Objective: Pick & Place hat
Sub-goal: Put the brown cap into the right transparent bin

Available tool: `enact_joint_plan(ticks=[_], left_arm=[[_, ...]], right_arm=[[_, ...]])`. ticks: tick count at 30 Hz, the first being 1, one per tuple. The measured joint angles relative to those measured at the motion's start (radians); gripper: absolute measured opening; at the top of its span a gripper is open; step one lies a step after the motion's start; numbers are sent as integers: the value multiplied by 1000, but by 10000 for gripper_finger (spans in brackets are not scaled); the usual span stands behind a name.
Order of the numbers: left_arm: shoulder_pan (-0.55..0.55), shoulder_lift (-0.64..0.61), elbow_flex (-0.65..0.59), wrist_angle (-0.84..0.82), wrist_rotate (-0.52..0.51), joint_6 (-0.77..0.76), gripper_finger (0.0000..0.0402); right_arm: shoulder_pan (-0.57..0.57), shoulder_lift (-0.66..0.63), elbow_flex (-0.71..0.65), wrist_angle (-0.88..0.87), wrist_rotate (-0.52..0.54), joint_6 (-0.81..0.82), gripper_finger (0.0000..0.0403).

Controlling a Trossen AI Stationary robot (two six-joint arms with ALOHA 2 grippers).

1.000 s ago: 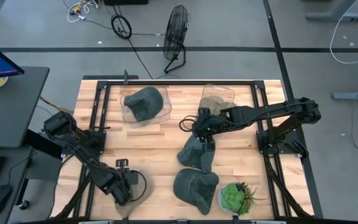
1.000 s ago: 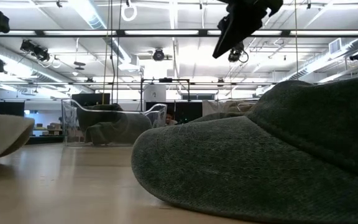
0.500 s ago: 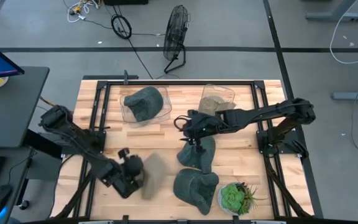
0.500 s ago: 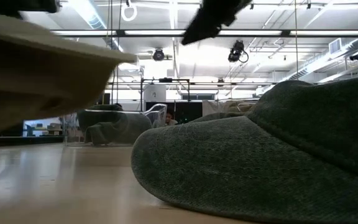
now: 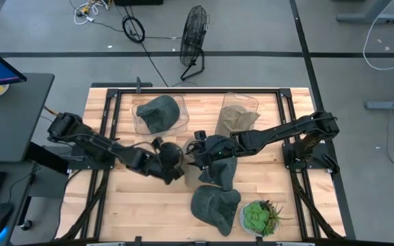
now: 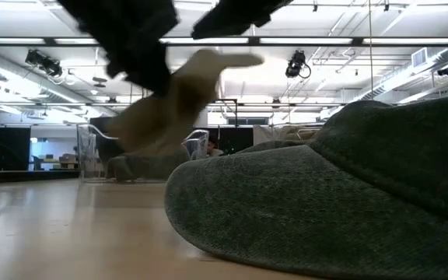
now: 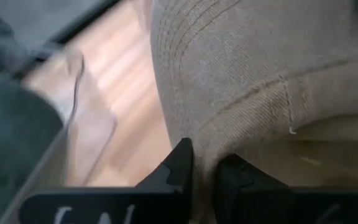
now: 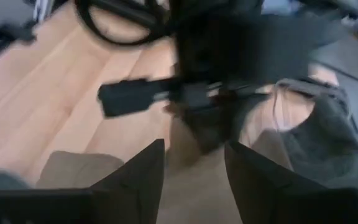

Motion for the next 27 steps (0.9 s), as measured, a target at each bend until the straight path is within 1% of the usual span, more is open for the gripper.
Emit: enact_joint_plan(ticks=[2, 4, 6, 10, 13, 18, 19, 21, 22, 24, 27], left_arm=[[30, 0, 0, 93, 1, 73, 40], [49, 0, 0, 158, -1, 136, 37], [62, 1, -1, 194, 1, 171, 34], [73, 2, -1, 206, 40, 158, 32], [73, 1, 0, 217, 51, 158, 34], [67, 1, 0, 246, 55, 221, 39], [67, 1, 0, 247, 64, 222, 39], [66, 0, 0, 239, 118, 221, 38], [65, 0, 0, 239, 139, 221, 36], [64, -1, 1, 242, 185, 229, 31], [62, -1, 1, 250, 180, 276, 23]], right_arm=[[0, 7, 0, -7, 14, -6, 173], [0, 10, 0, -52, 75, -12, 173], [2, 9, 0, -102, 162, -37, 173], [1, 10, 1, -210, 367, -55, 173], [2, 11, 1, -237, 397, -55, 173], [2, 13, 1, -260, 424, -44, 173], [2, 13, 1, -265, 440, -44, 173], [-1, 13, 0, -281, 495, -51, 173], [-3, 14, 0, -278, 501, -52, 173], [-2, 15, 0, -285, 545, -51, 173], [-4, 15, 0, -285, 543, -51, 173]])
